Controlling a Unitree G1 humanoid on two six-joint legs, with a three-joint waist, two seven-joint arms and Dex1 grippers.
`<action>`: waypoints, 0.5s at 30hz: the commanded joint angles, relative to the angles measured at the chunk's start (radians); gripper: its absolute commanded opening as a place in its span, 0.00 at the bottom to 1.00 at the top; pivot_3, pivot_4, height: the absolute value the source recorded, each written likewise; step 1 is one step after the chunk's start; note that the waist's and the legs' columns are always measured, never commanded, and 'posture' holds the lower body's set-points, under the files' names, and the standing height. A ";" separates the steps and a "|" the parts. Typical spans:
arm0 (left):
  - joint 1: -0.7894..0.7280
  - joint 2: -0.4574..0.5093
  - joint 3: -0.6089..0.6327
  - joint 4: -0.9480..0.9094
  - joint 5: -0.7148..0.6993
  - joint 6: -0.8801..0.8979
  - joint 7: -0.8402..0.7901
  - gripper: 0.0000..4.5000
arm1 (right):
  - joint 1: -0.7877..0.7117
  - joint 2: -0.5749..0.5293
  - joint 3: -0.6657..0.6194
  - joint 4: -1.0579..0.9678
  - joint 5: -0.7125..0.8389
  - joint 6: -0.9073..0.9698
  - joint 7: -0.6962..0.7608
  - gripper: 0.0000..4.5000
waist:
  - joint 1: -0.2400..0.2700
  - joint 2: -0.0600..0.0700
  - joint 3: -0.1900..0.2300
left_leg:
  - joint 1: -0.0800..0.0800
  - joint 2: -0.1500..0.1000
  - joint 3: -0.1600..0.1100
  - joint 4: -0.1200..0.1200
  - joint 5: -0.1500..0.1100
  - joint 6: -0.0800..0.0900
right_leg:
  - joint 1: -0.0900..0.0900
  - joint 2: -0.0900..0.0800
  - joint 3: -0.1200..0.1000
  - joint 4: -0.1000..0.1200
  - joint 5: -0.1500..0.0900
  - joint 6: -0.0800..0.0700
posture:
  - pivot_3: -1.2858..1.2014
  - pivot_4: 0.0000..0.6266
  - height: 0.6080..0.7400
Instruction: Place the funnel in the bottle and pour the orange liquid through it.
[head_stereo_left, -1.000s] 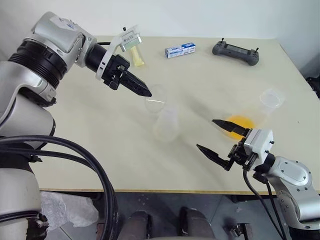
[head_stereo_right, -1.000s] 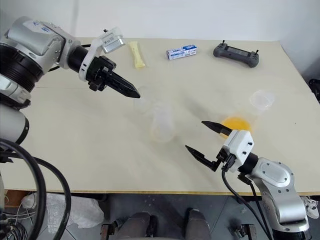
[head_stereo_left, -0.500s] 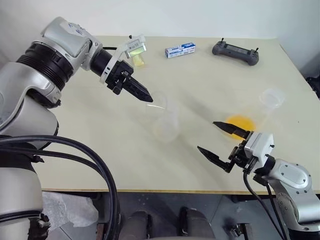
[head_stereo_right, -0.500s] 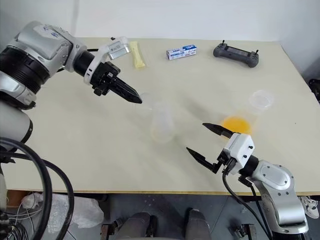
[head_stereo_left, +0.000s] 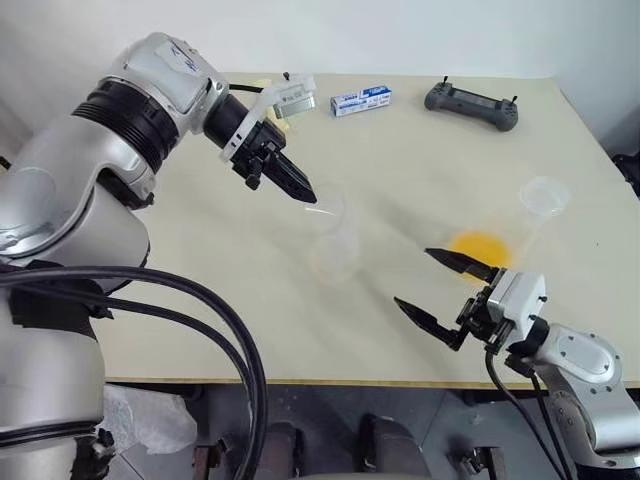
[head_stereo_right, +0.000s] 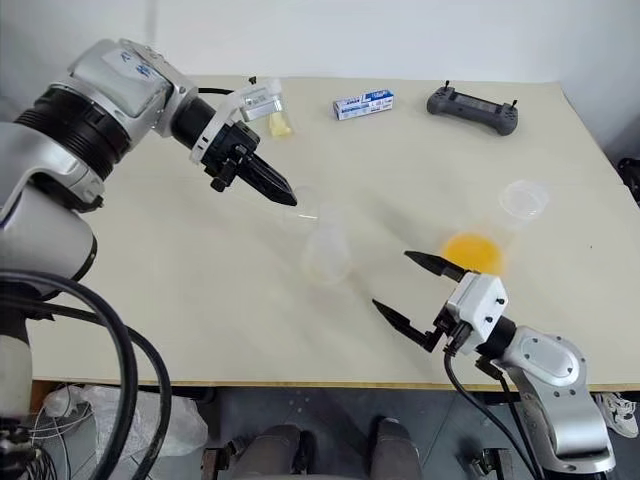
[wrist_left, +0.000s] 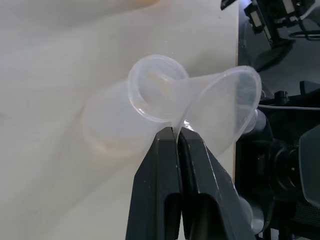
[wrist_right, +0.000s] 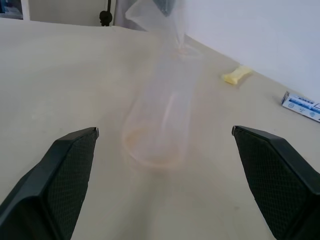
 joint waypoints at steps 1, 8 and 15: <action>-0.044 -0.020 0.010 0.031 0.037 -0.026 -0.112 0.01 | 0.003 0.006 0.000 -0.028 0.003 -0.012 -0.011 1.00 | 0.000 0.000 0.000 | 0.000 0.000 0.000 0.000 0.000 0.000 | 0.000 0.000 0.000 0.000 0.000 0.000 | 0.52 0.24 1.00; -0.055 -0.064 0.028 0.075 0.076 -0.028 -0.112 0.01 | 0.001 0.006 0.006 -0.037 -0.002 -0.005 -0.028 1.00 | 0.001 0.000 0.000 | 0.000 0.000 0.000 0.000 0.000 0.000 | 0.000 0.000 0.000 0.000 0.000 0.000 | 0.52 0.24 1.00; -0.063 -0.074 0.061 0.087 0.080 -0.015 -0.112 0.41 | -0.007 0.002 0.012 -0.049 -0.002 0.009 -0.048 1.00 | -0.002 0.000 0.000 | 0.000 0.000 0.000 0.000 0.000 0.000 | 0.000 0.000 0.000 0.000 0.000 0.000 | 0.52 0.24 1.00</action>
